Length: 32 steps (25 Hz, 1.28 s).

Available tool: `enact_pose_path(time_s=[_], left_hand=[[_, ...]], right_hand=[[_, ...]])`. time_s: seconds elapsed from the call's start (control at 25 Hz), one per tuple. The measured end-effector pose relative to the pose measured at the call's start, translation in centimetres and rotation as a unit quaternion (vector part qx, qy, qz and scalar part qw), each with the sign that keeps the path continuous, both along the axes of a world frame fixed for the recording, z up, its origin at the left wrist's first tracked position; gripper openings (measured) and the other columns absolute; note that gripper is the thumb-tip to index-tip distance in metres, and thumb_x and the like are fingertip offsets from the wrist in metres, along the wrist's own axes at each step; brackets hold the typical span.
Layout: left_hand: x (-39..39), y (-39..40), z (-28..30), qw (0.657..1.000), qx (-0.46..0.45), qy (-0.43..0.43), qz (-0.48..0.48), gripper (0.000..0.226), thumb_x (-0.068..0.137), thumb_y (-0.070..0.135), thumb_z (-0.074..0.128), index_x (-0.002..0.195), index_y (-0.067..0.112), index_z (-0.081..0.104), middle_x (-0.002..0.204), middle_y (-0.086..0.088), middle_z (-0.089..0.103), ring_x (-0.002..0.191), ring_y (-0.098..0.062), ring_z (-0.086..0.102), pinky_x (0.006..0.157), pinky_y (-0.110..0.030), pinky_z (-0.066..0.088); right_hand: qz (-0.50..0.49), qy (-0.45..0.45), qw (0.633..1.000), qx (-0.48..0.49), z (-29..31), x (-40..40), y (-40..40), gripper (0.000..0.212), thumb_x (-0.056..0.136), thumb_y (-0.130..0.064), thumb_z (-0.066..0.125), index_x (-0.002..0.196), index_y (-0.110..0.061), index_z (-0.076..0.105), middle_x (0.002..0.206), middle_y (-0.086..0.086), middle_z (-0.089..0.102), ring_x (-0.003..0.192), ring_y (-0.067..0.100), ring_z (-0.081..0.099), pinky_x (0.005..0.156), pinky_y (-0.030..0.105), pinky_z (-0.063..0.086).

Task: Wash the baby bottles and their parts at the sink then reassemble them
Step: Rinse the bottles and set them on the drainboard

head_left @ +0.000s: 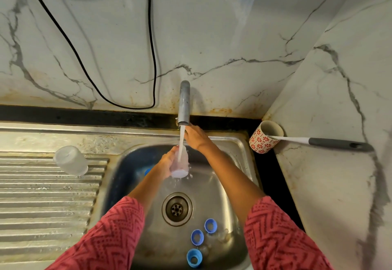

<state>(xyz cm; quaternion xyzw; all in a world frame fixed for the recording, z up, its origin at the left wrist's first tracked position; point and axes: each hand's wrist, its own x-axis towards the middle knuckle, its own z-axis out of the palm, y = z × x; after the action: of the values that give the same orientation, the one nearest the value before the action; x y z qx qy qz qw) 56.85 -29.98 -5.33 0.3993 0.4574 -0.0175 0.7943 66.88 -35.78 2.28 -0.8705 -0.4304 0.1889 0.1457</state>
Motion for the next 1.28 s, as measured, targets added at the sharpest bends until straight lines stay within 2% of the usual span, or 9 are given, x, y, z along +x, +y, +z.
enact_pose_path(time_s=[0.08,0.2,0.24,0.4,0.6,0.72,0.92,1.16,1.28], left_hand=[[-0.6,0.8,0.2,1.000,0.016,-0.013,-0.022,0.058,0.090,0.052,0.049,0.122,0.003,0.055,0.113,-0.020,0.062,0.095,-0.034,0.062,0.087,-0.046,0.050],[-1.5,0.7,0.8,0.997,-0.051,-0.058,-0.023,0.052,0.096,0.052,0.033,0.093,0.009,0.062,0.091,-0.015,0.062,0.079,-0.027,0.061,0.083,-0.044,0.046],[-1.9,0.6,0.3,0.997,-0.053,-0.049,-0.031,0.054,0.097,0.053,0.027,0.090,0.010,0.061,0.088,-0.014,0.060,0.075,-0.025,0.060,0.081,-0.041,0.046],[-3.2,0.1,-0.5,0.998,-0.045,-0.002,-0.033,0.053,0.095,0.051,0.039,0.112,0.005,0.056,0.108,-0.020,0.059,0.098,-0.035,0.057,0.090,-0.048,0.047],[-2.4,-0.2,2.2,0.995,0.052,-0.036,-0.080,0.033,0.099,0.025,0.043,0.122,0.003,0.054,0.104,-0.017,0.060,0.094,-0.030,0.058,0.086,-0.041,0.049],[-2.6,-0.5,2.1,0.993,0.076,-0.061,-0.066,0.032,0.100,0.017,0.042,0.123,-0.002,0.055,0.107,-0.019,0.062,0.092,-0.028,0.062,0.073,-0.035,0.055],[-3.0,-0.6,2.5,0.993,0.080,-0.065,0.060,0.036,0.102,0.021,0.034,0.116,-0.005,0.055,0.085,-0.012,0.060,0.072,-0.020,0.058,0.047,-0.022,0.052],[-2.8,-1.9,2.1,0.997,0.070,-0.007,-0.010,0.047,0.092,0.045,0.051,0.115,0.004,0.060,0.094,-0.014,0.064,0.080,-0.026,0.063,0.063,-0.035,0.055],[-3.6,-2.4,1.4,0.999,-0.004,-0.027,0.026,0.057,0.086,0.058,0.052,0.111,0.008,0.058,0.104,-0.017,0.063,0.086,-0.030,0.066,0.068,-0.040,0.058]], right_hand=[[-0.098,0.106,0.988,0.049,-2.6,-1.4,-1.0,0.055,0.099,-0.026,0.043,0.149,-0.018,0.022,0.108,0.017,0.058,0.092,0.026,0.061,0.080,0.037,0.053],[-0.254,0.359,0.898,0.022,-4.7,-4.9,-2.0,0.052,0.094,-0.050,0.047,0.133,-0.016,0.046,0.117,0.014,0.061,0.101,0.027,0.062,0.087,0.039,0.055],[-0.249,0.384,0.889,-0.005,-4.8,-5.8,-2.2,0.054,0.092,-0.056,0.046,0.126,-0.014,0.050,0.118,0.015,0.061,0.103,0.028,0.062,0.090,0.040,0.053],[-0.220,0.346,0.912,0.011,-3.7,-6.5,-2.6,0.054,0.088,-0.044,0.061,0.132,-0.015,0.045,0.125,0.009,0.056,0.112,0.024,0.055,0.095,0.039,0.049],[-0.159,0.275,0.944,0.094,-2.0,-6.0,-6.0,0.058,0.081,-0.015,0.072,0.131,-0.016,0.043,0.128,0.005,0.049,0.109,0.017,0.048,0.085,0.028,0.043],[-0.153,0.279,0.942,0.104,-1.7,-6.6,-6.5,0.052,0.081,-0.009,0.069,0.128,-0.018,0.048,0.118,0.004,0.053,0.106,0.017,0.050,0.084,0.028,0.045],[-0.186,0.291,0.931,0.115,-0.6,-7.6,-3.7,0.047,0.086,-0.012,0.065,0.129,-0.020,0.048,0.120,0.007,0.057,0.105,0.019,0.054,0.083,0.030,0.051],[-0.284,0.273,0.895,0.209,-1.9,-7.1,-5.8,0.059,0.079,-0.022,0.075,0.128,-0.023,0.043,0.123,0.007,0.052,0.110,0.023,0.053,0.072,0.027,0.052],[-0.311,0.305,0.875,0.209,-3.1,-7.4,-4.6,0.062,0.078,-0.036,0.074,0.130,-0.027,0.041,0.125,0.006,0.052,0.112,0.027,0.055,0.081,0.040,0.057]])
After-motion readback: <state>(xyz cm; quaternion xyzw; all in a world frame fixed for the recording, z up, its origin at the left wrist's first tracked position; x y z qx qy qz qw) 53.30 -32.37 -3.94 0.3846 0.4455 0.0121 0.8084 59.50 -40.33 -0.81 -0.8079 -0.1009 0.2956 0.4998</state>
